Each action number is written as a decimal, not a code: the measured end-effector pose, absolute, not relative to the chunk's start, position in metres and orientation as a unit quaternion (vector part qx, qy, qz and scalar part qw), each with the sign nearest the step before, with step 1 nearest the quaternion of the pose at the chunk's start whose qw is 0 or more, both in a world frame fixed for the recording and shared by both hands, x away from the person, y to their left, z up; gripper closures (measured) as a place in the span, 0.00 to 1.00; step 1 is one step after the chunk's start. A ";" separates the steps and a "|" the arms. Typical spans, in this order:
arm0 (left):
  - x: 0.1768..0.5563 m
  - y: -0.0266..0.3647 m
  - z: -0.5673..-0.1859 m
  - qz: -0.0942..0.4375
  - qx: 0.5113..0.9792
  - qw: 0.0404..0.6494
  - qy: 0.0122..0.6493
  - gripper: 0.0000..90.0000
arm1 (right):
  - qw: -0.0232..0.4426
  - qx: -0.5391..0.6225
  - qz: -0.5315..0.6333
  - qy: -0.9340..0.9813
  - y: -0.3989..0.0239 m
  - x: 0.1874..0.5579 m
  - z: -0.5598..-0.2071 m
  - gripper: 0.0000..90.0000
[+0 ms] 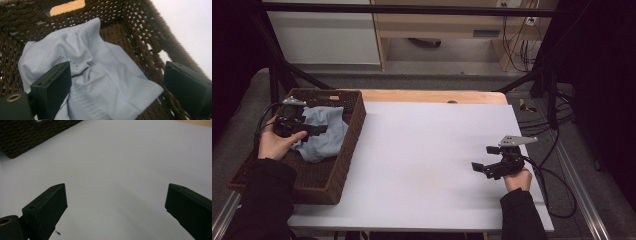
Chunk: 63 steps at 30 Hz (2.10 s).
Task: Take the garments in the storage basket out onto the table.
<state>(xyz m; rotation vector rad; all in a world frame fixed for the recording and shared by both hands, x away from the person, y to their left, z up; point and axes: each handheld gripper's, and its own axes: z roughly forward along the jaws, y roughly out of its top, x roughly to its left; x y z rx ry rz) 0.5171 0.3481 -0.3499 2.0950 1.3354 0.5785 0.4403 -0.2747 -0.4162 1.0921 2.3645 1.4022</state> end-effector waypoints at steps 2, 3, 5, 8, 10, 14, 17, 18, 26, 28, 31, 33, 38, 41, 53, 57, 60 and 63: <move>0.520 0.350 -0.355 0.221 0.783 0.288 0.505 0.12 | 0.092 0.368 0.472 0.796 -0.275 0.440 -0.416 0.05; 0.521 0.351 -0.357 0.222 0.781 0.288 0.507 0.13 | 0.091 0.368 0.471 0.797 -0.275 0.440 -0.416 0.05; 0.523 0.355 -0.363 0.228 0.779 0.283 0.512 0.14 | 0.090 0.368 0.471 0.797 -0.275 0.440 -0.416 0.05; 0.526 0.360 -0.371 0.226 0.774 0.276 0.523 0.16 | 0.090 0.369 0.470 0.797 -0.274 0.441 -0.417 0.05; 0.528 0.363 -0.376 0.222 0.771 0.274 0.530 0.18 | 0.090 0.369 0.470 0.797 -0.274 0.441 -0.417 0.05; 0.533 0.364 -0.386 0.214 0.771 0.268 0.536 0.21 | 0.089 0.370 0.469 0.797 -0.275 0.441 -0.418 0.05; 0.536 0.365 -0.393 0.205 0.775 0.257 0.539 0.24 | 0.088 0.370 0.469 0.797 -0.275 0.441 -0.418 0.05; 0.537 0.365 -0.395 0.202 0.774 0.256 0.542 0.24 | 0.088 0.369 0.470 0.797 -0.275 0.441 -0.418 0.05; 0.542 0.372 -0.411 0.195 0.771 0.229 0.561 0.32 | 0.088 0.369 0.469 0.798 -0.274 0.441 -0.418 0.05; 0.543 0.374 -0.415 0.187 0.768 0.233 0.567 0.33 | 0.088 0.370 0.468 0.797 -0.274 0.441 -0.418 0.05; 0.542 0.375 -0.416 0.181 0.765 0.241 0.569 0.36 | 0.088 0.370 0.470 0.797 -0.275 0.441 -0.418 0.05; 0.542 0.374 -0.419 0.180 0.765 0.241 0.570 0.38 | 0.088 0.370 0.469 0.797 -0.275 0.441 -0.418 0.05; 0.541 0.376 -0.424 0.175 0.759 0.245 0.578 0.41 | 0.087 0.369 0.467 0.799 -0.274 0.441 -0.419 0.05; 0.540 0.375 -0.427 0.173 0.759 0.244 0.578 0.43 | 0.087 0.369 0.467 0.799 -0.274 0.442 -0.419 0.05; 0.537 0.373 -0.433 0.165 0.765 0.231 0.579 0.59 | 0.086 0.370 0.468 0.798 -0.275 0.442 -0.419 0.05; 0.536 0.373 -0.432 0.156 0.765 0.228 0.581 0.69 | 0.086 0.370 0.468 0.798 -0.275 0.441 -0.419 0.05; 0.535 0.372 -0.431 0.150 0.766 0.230 0.582 0.76 | 0.087 0.370 0.468 0.797 -0.275 0.441 -0.419 0.05; 0.535 0.371 -0.430 0.145 0.767 0.228 0.582 0.79 | 0.086 0.370 0.468 0.798 -0.275 0.441 -0.419 0.05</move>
